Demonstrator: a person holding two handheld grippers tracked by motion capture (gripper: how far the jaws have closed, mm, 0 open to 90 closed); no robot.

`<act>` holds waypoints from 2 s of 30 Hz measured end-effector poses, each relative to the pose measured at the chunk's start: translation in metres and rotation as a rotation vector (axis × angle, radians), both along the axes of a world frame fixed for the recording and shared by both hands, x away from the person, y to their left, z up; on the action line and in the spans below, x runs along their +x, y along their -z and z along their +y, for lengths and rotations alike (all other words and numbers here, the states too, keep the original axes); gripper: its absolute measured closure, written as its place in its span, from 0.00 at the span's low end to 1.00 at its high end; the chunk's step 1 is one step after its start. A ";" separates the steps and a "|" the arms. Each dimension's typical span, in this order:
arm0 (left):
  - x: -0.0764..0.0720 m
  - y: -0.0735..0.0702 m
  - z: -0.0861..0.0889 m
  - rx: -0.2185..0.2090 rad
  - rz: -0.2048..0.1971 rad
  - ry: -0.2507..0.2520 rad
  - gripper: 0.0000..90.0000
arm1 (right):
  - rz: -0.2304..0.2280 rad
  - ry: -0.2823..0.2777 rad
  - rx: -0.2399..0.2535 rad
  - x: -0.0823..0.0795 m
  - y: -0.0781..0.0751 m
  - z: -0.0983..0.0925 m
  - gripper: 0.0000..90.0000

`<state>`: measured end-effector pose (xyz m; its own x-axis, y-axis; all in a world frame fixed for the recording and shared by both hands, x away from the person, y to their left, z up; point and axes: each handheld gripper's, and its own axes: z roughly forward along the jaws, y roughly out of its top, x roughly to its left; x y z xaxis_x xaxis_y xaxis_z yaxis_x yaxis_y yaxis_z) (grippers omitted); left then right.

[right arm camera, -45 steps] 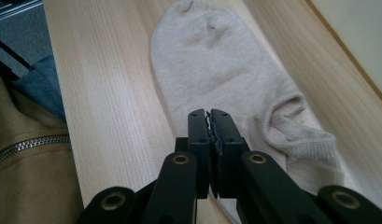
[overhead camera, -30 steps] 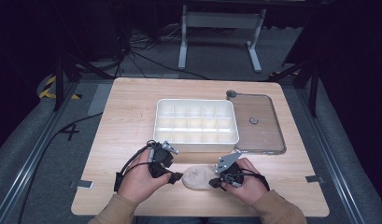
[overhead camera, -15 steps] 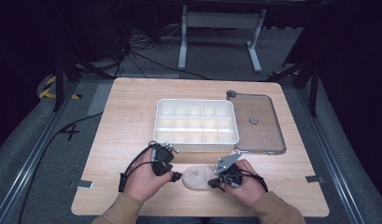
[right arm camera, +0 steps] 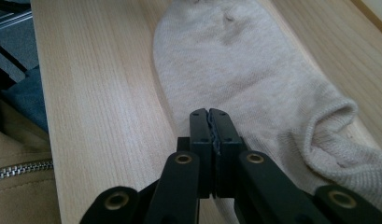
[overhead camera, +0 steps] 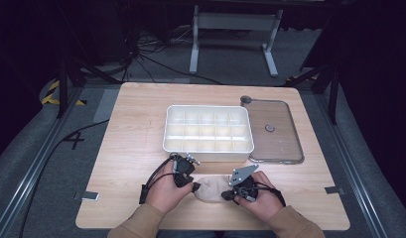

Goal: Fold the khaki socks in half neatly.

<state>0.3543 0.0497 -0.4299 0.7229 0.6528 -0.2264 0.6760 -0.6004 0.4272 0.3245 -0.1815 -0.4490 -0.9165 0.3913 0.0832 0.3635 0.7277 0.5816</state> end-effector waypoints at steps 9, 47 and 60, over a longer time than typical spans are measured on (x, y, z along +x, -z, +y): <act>-0.001 0.005 -0.010 0.052 -0.022 0.016 0.70 | -0.003 0.011 0.005 -0.001 0.001 -0.001 0.99; -0.007 -0.004 -0.018 0.065 -0.059 0.103 0.94 | -0.005 0.016 0.008 -0.003 0.001 0.000 0.99; -0.015 -0.027 -0.016 -0.020 -0.088 0.119 0.94 | 0.004 0.000 0.019 -0.004 0.002 0.004 1.00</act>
<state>0.3398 0.0336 -0.4028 0.8124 0.5577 -0.1703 0.5600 -0.6648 0.4944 0.3205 -0.1774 -0.4510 -0.9162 0.3895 0.0940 0.3657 0.7168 0.5937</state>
